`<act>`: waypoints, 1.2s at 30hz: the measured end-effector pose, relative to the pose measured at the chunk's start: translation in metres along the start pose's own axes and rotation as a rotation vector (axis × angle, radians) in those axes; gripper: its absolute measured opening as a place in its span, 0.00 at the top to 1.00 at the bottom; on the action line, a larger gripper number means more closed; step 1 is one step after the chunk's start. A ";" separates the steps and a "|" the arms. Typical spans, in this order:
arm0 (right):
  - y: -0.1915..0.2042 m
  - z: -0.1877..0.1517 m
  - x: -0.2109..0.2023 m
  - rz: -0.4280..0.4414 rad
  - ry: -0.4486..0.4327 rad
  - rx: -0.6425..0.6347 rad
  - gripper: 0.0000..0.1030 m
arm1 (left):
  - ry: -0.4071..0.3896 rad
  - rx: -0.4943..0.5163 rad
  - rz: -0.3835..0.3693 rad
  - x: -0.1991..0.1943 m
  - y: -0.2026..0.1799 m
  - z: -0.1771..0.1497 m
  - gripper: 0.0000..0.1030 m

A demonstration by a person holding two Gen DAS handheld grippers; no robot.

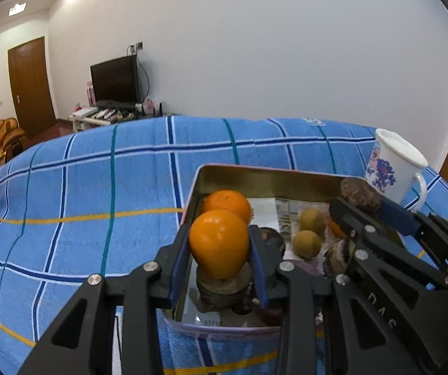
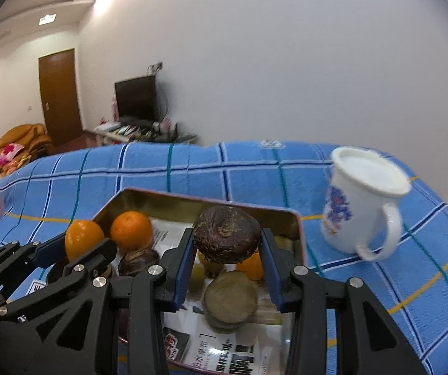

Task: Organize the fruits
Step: 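Lower the orange and mangosteen into the tin box and open both tools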

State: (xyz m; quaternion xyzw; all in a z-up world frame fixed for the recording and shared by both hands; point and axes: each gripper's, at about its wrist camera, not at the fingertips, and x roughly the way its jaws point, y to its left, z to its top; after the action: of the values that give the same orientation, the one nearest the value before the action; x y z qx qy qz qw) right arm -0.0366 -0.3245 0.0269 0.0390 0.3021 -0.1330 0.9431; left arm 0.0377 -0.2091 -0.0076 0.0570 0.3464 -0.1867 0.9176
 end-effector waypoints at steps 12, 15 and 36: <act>-0.009 -0.001 0.024 0.108 0.094 0.046 0.58 | 0.003 0.004 -0.008 -0.002 0.002 -0.001 0.63; -0.012 -0.001 0.025 0.138 0.092 0.062 0.58 | -0.021 0.021 0.004 -0.008 -0.001 -0.002 0.62; -0.036 -0.003 0.007 0.333 -0.020 0.256 0.30 | -0.173 -0.083 0.067 -0.042 0.030 -0.006 0.00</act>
State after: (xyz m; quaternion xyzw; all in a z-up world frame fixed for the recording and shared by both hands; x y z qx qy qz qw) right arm -0.0428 -0.3598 0.0207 0.2067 0.2627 -0.0129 0.9424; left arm 0.0159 -0.1668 0.0147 0.0143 0.2711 -0.1457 0.9514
